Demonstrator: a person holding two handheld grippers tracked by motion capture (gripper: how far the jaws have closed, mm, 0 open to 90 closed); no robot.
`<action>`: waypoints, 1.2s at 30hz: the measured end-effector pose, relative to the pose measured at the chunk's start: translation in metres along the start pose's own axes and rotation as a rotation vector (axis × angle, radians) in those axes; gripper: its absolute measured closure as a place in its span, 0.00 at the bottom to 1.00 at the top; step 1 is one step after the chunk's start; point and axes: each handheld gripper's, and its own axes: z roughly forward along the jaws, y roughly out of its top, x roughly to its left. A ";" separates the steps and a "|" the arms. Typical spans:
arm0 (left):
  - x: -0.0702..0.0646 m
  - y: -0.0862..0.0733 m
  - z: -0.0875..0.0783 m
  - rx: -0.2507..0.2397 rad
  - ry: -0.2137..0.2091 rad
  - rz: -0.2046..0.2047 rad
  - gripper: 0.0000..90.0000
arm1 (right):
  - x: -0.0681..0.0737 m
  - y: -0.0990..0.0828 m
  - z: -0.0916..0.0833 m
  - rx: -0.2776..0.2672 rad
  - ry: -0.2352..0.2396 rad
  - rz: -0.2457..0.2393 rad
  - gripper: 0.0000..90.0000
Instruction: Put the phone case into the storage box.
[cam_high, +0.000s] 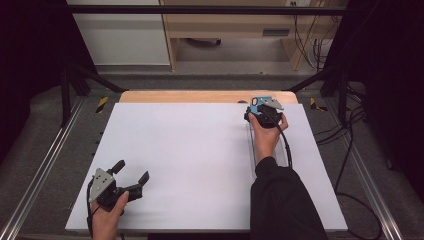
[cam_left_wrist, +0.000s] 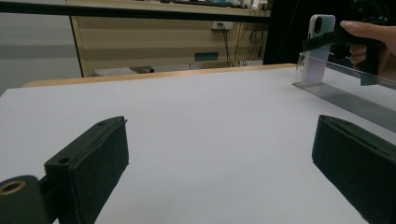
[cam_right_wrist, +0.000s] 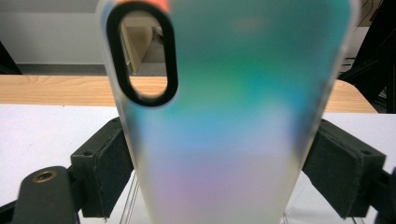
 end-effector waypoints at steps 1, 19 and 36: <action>0.000 0.000 0.000 0.000 0.001 -0.002 0.04 | 0.000 0.000 0.000 -0.001 -0.001 0.000 0.16; 0.000 0.000 0.000 0.002 0.005 0.002 0.04 | 0.001 0.004 -0.004 -0.031 -0.012 -0.018 0.09; 0.000 0.000 0.000 0.002 0.005 0.002 0.04 | 0.002 0.009 -0.013 -0.041 0.007 -0.025 0.08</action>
